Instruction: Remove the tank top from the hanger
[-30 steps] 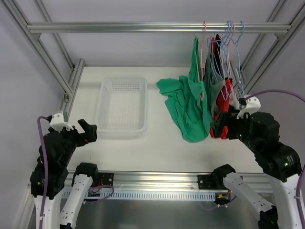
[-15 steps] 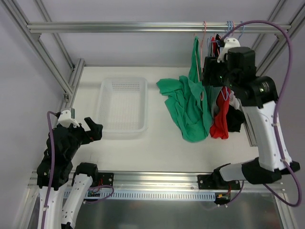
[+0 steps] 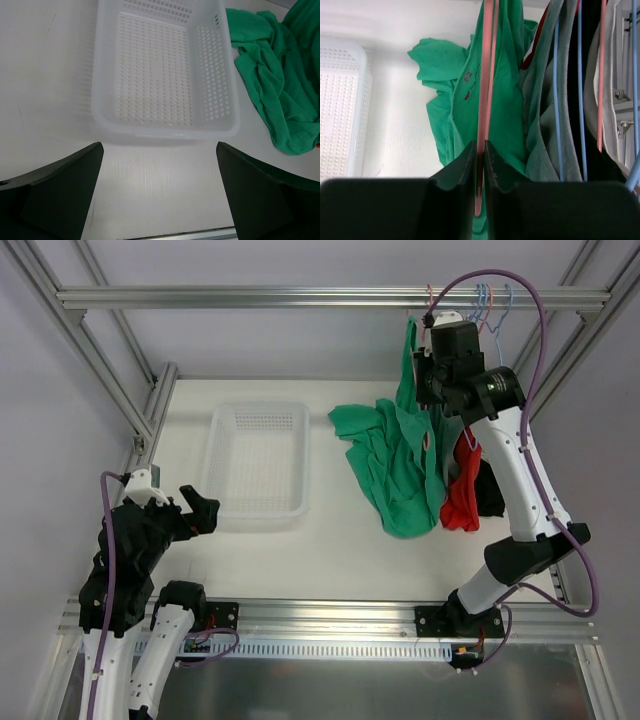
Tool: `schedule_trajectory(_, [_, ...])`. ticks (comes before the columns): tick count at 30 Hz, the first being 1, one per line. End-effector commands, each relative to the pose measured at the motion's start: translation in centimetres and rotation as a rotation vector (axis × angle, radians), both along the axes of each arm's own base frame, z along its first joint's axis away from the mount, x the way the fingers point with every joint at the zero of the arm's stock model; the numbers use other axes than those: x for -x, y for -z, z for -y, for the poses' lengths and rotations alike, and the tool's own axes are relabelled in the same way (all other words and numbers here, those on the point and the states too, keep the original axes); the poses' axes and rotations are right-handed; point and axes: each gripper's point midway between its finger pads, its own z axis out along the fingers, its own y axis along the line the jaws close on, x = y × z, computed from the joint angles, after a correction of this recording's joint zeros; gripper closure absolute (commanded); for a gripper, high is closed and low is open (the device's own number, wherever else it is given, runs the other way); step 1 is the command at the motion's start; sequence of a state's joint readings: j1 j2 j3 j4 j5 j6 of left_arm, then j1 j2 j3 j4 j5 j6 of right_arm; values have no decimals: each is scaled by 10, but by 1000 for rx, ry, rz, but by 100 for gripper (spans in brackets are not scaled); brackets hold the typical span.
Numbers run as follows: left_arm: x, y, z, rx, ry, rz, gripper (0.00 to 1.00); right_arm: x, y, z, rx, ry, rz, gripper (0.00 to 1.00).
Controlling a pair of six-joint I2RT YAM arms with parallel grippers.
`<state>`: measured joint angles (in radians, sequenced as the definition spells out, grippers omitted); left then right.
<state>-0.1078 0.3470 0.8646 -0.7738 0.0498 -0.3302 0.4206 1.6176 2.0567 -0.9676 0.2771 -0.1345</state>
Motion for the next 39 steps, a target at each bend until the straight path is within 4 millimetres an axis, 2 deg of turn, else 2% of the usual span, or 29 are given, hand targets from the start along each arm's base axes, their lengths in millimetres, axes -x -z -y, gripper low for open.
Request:
schedule_trajectory(1, [-5, -6, 6, 12, 28, 31, 1, -7, -25, 5, -29, 52, 109, 89])
schedule_trajectory(3, [-6, -4, 6, 11, 30, 27, 1, -6, -29, 4, -52, 55, 137, 94])
schedule_trajectory(5, [-6, -6, 7, 11, 35, 30, 1, -6, -25, 4, -65, 64, 138, 100])
schedule_trajectory(8, [-6, -6, 7, 12, 40, 32, 1, -6, -32, 4, -99, 77, 184, 100])
schedule_trajectory(14, [-3, -9, 8, 16, 47, 54, 1, 1, -73, 0, -203, 51, 311, 100])
schedule_trajectory(18, [-2, -10, 12, 19, 69, 57, 1, 6, -86, -4, -228, 13, 333, 100])
schedule_trajectory(24, [0, -17, 26, 25, 160, 76, 1, 17, -87, -9, -244, -42, 326, 100])
schedule_trajectory(25, [1, -23, 32, 33, 196, 94, 1, 19, -79, -13, -252, -60, 303, 100])
schedule_trajectory(27, [-1, -33, 38, 45, 232, 115, 1, 28, -77, -14, -267, -78, 296, 100])
schedule_trajectory(30, [-4, -62, 58, 95, 338, 176, 1, 50, -71, -19, -308, -138, 276, 100])
schedule_trajectory(31, [-2, -71, 68, 122, 399, 191, 1, 65, -78, -19, -334, -168, 290, 100])
schedule_trajectory(33, [-13, -95, 78, 165, 438, 238, 1, 81, -64, -19, -347, -189, 252, 100])
schedule_trajectory(34, [-16, -101, 82, 182, 457, 244, 1, 100, -69, -19, -374, -233, 260, 100])
schedule_trajectory(35, [-18, -114, 86, 192, 472, 267, 1, 111, -55, -19, -371, -246, 214, 100])
schedule_trajectory(37, [-32, -130, 92, 202, 478, 287, 1, 136, -47, -20, -385, -302, 176, 100])
schedule_trajectory(38, [-26, -149, 103, 208, 525, 327, 1, 157, -45, -14, -391, -319, 162, 100])
schedule_trajectory(39, [-40, -152, 107, 199, 500, 317, 1, 168, -37, -14, -389, -344, 135, 100])
